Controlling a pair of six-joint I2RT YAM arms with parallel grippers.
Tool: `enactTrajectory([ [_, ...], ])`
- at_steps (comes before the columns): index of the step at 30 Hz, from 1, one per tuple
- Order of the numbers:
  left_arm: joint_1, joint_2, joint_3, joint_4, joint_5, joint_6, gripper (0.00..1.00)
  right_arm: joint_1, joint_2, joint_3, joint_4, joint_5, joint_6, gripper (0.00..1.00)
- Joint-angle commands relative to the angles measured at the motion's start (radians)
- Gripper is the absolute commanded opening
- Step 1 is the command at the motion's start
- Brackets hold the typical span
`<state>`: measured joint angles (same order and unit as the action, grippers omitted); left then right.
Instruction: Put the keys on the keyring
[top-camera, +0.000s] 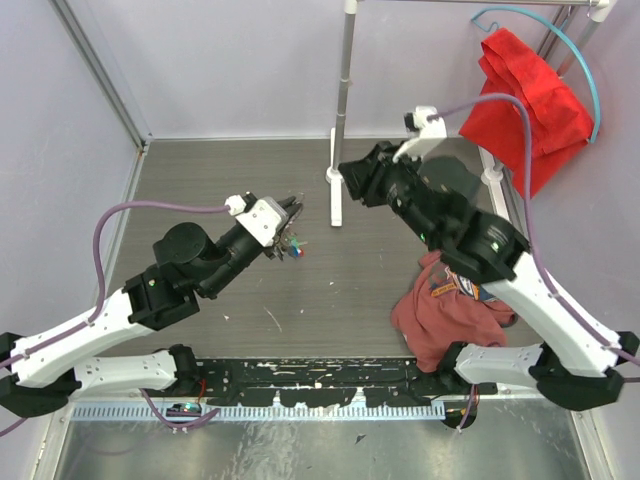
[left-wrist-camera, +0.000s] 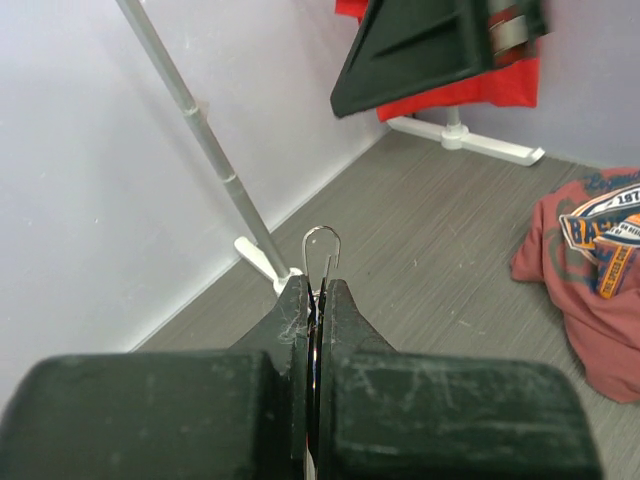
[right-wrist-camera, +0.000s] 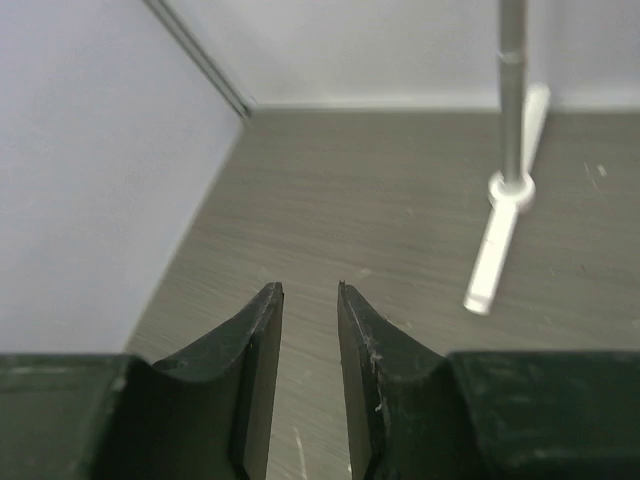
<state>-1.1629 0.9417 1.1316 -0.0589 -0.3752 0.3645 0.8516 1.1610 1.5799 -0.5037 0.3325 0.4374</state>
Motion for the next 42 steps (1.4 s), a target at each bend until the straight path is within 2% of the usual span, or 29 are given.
enactTrajectory([
  [1, 0.003, -0.025, 0.014, -0.039, -0.066, -0.023, 0.00, -0.224, 0.111, -0.026, -0.117, -0.378, 0.067, 0.34],
  [5, 0.014, -0.012, 0.018, -0.085, -0.089, -0.045, 0.00, -0.258, 0.209, -0.132, -0.027, -0.490, 0.062, 0.34],
  [10, 0.145, -0.007, 0.031, -0.165, -0.013, -0.134, 0.00, -0.268, 0.376, -0.169, 0.048, -0.584, 0.036, 0.33],
  [17, 0.357, -0.016, 0.043, -0.281, 0.046, -0.241, 0.00, -0.254, 0.663, -0.032, -0.035, -0.623, -0.144, 0.35],
  [26, 0.545, -0.047, 0.029, -0.343, 0.035, -0.283, 0.00, -0.144, 0.973, 0.289, -0.199, -0.484, -0.338, 0.48],
  [33, 0.562, -0.064, 0.047, -0.356, 0.020, -0.281, 0.00, -0.059, 1.123, 0.496, -0.296, -0.314, -0.437, 0.60],
  [37, 0.562, -0.060, 0.052, -0.355, 0.020, -0.280, 0.00, -0.024, 1.163, 0.525, -0.313, -0.191, -0.472, 0.63],
  [42, 0.562, -0.054, 0.049, -0.348, 0.026, -0.280, 0.00, 0.005, 1.216, 0.564, -0.322, -0.138, -0.511, 0.64],
])
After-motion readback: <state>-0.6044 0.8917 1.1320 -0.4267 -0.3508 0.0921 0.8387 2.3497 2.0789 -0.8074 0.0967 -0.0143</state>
